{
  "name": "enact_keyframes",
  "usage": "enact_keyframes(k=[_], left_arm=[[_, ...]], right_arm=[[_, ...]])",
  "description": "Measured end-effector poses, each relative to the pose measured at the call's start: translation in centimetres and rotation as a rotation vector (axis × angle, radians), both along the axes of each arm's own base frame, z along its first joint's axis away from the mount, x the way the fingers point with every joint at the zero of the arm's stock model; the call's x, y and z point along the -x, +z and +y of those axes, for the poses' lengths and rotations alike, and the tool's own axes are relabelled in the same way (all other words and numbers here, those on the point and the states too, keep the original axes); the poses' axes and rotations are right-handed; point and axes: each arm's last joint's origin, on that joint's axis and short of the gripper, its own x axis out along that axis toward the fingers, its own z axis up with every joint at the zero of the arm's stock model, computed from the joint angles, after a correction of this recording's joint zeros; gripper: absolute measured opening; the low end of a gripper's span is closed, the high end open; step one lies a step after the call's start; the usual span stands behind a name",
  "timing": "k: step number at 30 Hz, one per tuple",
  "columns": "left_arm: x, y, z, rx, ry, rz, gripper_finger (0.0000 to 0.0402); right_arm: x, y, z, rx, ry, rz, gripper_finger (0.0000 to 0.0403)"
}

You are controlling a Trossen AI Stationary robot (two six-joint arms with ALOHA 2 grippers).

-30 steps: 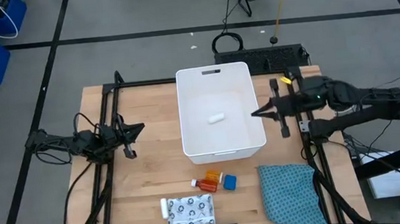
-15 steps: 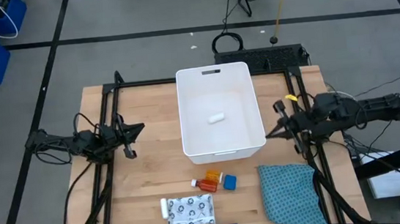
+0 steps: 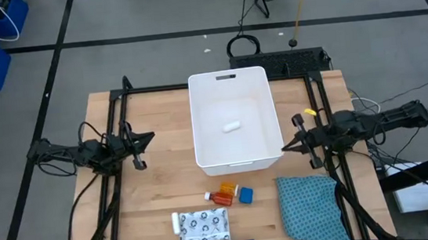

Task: Pick & place medical supplies in basket/bin
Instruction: Put the rolled white gauze into the white container

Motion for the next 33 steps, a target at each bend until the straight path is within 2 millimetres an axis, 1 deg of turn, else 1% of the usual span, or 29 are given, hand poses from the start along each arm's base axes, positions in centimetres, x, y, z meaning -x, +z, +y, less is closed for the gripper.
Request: enact_keyframes(k=[1,4,7,16,23,26,28,30,33], left_arm=[[0.0,0.0,0.0,0.000,0.000,0.000,0.0031],[0.0,0.0,0.0,0.003,-0.001,-0.002,0.0031],[0.0,0.0,0.0,0.023,-0.006,-0.007,0.0031],[-0.1,-0.2,-0.1,0.062,-0.052,0.001,0.0031],[-0.1,-0.3,-0.1,0.088,-0.068,-0.003,0.0031],[-0.1,0.2,-0.4,0.075,-0.144,0.015,0.0031],[-0.2,0.7,-0.6,0.058,-0.202,0.058,0.0030],[-0.6,0.8,-1.0,0.065,-0.235,0.141,0.0030],[-1.6,1.7,-1.8,0.078,-0.273,0.216,0.0030]], right_arm=[[0.2,-0.2,0.0,-0.005,0.011,-0.034,0.0000],[0.8,-0.7,0.2,-0.008,0.117,-0.120,0.0000],[1.2,-1.4,0.4,-0.005,0.188,-0.169,0.0000],[1.1,-4.3,0.4,-0.006,0.196,-0.208,0.0000],[1.1,-4.2,0.4,0.017,0.194,-0.250,0.0000],[1.1,-4.2,0.4,0.023,0.193,-0.253,0.0000],[1.1,-4.2,0.4,0.024,0.193,-0.254,0.0000],[1.1,-4.2,0.4,0.024,0.193,-0.254,0.0000],[1.1,-4.2,0.4,0.025,0.192,-0.254,0.0000]])
